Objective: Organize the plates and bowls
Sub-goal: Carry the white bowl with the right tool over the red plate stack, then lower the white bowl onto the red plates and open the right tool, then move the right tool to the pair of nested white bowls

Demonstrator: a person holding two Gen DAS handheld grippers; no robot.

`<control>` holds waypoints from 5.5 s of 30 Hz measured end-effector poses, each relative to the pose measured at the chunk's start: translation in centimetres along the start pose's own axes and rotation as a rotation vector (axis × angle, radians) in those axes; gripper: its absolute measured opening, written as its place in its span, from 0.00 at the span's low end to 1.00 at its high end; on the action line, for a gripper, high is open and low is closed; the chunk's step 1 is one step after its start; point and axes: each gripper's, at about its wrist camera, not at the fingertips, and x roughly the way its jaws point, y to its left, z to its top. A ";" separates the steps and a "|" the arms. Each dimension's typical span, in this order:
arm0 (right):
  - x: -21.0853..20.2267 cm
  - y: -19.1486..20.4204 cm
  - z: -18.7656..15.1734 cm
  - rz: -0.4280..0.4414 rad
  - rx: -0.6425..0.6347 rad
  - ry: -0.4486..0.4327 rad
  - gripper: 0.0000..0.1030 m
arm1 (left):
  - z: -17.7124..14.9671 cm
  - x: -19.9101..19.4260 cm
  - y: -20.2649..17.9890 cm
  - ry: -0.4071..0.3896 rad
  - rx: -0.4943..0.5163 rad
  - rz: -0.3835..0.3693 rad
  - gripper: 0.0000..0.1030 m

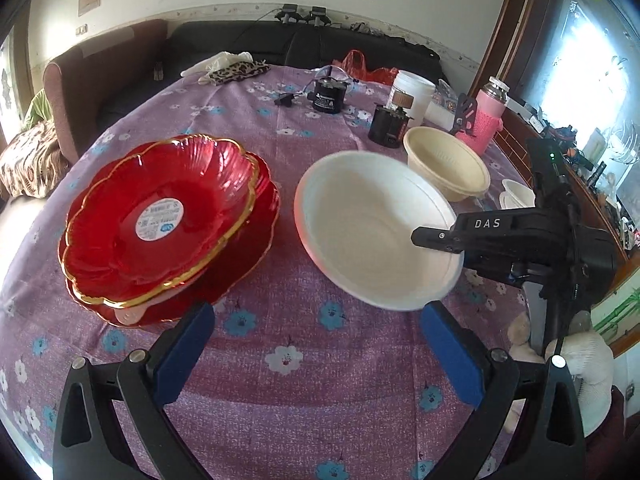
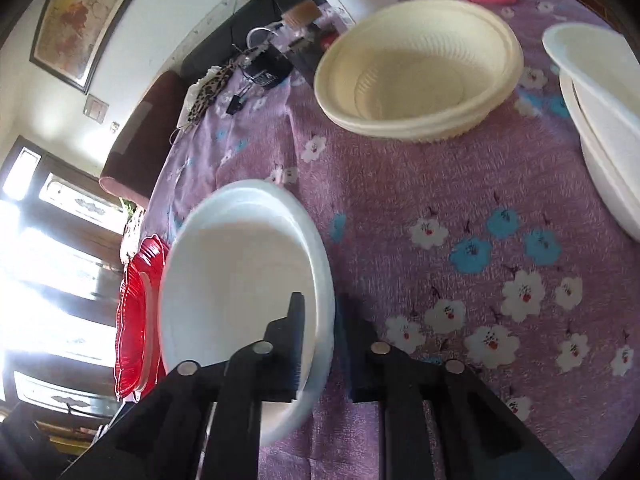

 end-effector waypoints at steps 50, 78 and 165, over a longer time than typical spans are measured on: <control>1.6 23.0 -5.0 0.061 -0.426 0.035 0.09 | 6.4 -4.0 16.6 -0.085 -0.260 0.053 0.33; 2.5 22.6 -2.9 -0.009 -0.426 -0.082 0.50 | 8.0 -1.9 19.2 -0.075 -0.264 0.092 0.59; -16.8 -20.0 7.2 -0.140 0.173 -0.453 0.71 | 10.1 10.0 -19.9 0.155 0.117 -0.212 0.82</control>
